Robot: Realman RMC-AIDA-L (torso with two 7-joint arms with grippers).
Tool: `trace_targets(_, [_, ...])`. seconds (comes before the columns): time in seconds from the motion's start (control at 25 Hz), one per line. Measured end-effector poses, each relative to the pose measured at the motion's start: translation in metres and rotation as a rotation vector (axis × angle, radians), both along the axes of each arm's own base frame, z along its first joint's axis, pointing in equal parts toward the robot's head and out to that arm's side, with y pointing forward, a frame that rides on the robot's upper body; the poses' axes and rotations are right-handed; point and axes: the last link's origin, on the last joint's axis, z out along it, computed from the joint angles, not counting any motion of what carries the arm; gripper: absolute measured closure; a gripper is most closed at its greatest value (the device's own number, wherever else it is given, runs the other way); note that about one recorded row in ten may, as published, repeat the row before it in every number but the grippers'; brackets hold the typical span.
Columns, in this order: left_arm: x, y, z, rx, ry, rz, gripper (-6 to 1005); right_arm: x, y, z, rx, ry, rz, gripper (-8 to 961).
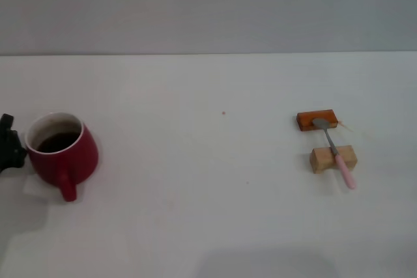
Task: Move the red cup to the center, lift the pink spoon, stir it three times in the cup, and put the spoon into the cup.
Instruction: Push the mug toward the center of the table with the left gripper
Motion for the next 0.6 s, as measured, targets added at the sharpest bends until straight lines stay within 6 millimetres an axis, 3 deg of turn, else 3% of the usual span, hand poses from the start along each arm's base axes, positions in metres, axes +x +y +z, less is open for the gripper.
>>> trace_targets(0.6, [0.027, 0.008, -0.024, -0.112, 0.008, -0.117, 990, -0.002, 0.005, 0.003, 0.0, -0.011, 0.004, 287])
